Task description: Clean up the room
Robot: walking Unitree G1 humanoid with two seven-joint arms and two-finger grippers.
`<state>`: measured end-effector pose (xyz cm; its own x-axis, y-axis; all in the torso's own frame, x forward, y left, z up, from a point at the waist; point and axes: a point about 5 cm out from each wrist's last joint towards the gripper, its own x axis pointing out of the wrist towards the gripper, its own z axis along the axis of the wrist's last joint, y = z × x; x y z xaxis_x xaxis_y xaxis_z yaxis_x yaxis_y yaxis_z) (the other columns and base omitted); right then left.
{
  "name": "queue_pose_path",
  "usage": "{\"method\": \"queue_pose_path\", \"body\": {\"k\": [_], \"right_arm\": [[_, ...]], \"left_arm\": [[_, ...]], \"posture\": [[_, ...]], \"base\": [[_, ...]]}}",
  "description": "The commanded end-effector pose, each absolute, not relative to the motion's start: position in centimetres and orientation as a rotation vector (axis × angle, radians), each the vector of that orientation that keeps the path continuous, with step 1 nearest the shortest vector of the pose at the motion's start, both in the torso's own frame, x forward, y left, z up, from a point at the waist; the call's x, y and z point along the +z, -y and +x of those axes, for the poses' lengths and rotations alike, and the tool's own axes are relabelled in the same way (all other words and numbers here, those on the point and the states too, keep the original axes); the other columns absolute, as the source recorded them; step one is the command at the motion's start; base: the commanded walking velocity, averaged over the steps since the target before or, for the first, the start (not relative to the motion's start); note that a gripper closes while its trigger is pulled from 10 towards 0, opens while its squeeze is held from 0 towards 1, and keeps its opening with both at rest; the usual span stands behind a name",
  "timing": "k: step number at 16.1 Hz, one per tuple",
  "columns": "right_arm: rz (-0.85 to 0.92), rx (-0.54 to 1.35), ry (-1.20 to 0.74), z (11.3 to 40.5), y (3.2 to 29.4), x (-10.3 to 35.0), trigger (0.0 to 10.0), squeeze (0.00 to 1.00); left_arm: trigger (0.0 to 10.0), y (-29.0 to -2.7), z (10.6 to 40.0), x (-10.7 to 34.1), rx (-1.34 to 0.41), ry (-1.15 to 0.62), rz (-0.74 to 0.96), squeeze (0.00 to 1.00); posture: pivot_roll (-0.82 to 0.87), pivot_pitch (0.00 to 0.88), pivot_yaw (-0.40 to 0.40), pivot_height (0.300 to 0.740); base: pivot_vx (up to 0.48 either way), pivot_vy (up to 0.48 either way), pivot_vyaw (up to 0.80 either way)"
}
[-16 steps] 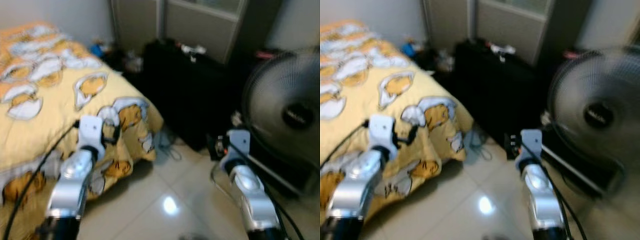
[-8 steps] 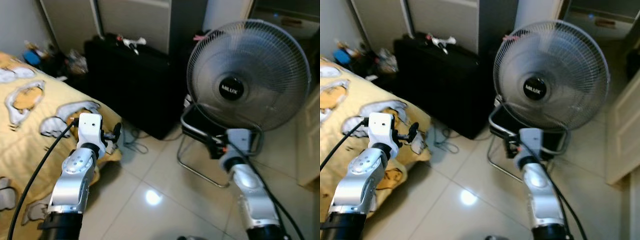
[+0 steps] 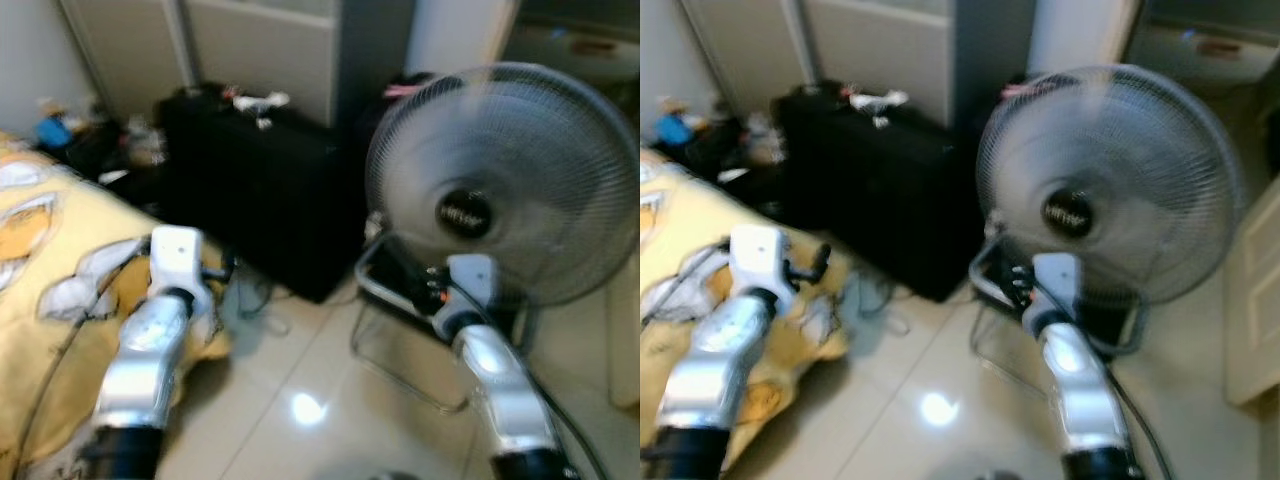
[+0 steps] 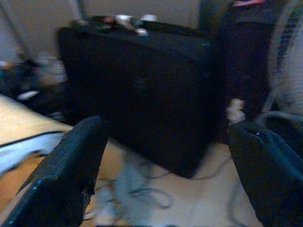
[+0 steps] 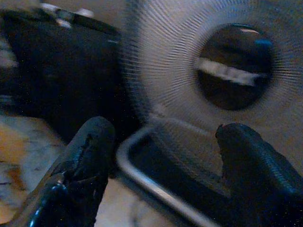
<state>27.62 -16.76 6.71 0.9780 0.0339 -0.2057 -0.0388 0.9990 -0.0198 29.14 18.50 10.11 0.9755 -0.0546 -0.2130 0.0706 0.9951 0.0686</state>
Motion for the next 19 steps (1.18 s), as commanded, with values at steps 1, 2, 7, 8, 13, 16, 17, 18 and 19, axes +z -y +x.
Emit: {"method": "queue_pose_path", "body": {"k": [1, 2, 7, 8, 13, 16, 17, 18, 19], "right_arm": [[-0.010, 0.049, -0.186, 27.93, 16.12, 7.18, 10.0, 0.00], [-0.002, 0.049, -0.189, 27.92, 16.08, 7.11, 10.0, 0.00], [0.014, 0.048, -0.191, 27.58, 16.03, 6.85, 10.0, 0.00], [0.013, 0.048, -0.191, 27.56, 16.03, 6.85, 10.0, 0.00], [0.006, 0.046, -0.183, 27.69, 16.07, 6.93, 10.0, 0.00], [-0.005, 0.054, -0.177, 27.83, 16.05, 7.00, 10.0, 0.00], [-0.012, 0.054, -0.175, 27.91, 16.09, 7.06, 10.0, 0.00], [-0.006, 0.053, -0.173, 27.98, 16.11, 7.12, 10.0, 0.00], [-0.007, 0.052, -0.166, 28.06, 16.09, 7.23, 10.0, 0.00]], "left_arm": [[10.0, -19.32, 29.25, 10.60, -0.045, -0.200, 0.097, 0.00], [10.0, -19.41, 29.25, 10.50, -0.046, -0.202, 0.103, 0.00], [10.0, -19.88, 28.83, 10.39, -0.045, -0.168, 0.125, 0.00], [10.0, -19.89, 28.77, 10.34, -0.049, -0.166, 0.124, 0.00], [10.0, -19.84, 28.85, 10.48, -0.072, -0.159, 0.171, 0.00], [10.0, -19.97, 28.94, 10.33, -0.039, -0.171, 0.136, 0.00], [10.0, -20.01, 28.99, 10.34, -0.036, -0.174, 0.133, 0.00], [10.0, -19.99, 29.02, 10.38, -0.036, -0.172, 0.133, 0.00], [10.0, -19.92, 29.05, 10.43, -0.042, -0.169, 0.139, 0.00]], "posture": [[-0.04, 0.000, 0.028, 0.740], [-0.05, 0.000, 0.027, 0.740], [-0.05, 0.000, 0.030, 0.740], [-0.05, 0.000, 0.030, 0.740], [-0.05, 0.000, 0.029, 0.740], [-0.05, 0.000, 0.029, 0.740], [-0.05, 0.000, 0.029, 0.740], [-0.05, 0.000, 0.029, 0.740], [-0.05, 0.000, 0.029, 0.740]], "base": [[0.458, 0.000, -0.46], [0.458, 0.000, -0.78], [0.179, 0.000, -0.78], [0.000, 0.000, -0.77], [0.000, 0.155, -0.55], [0.000, -0.320, 0.00], [0.000, 0.000, 0.00], [0.000, 0.000, 0.00], [0.000, 0.000, 0.00]]}}
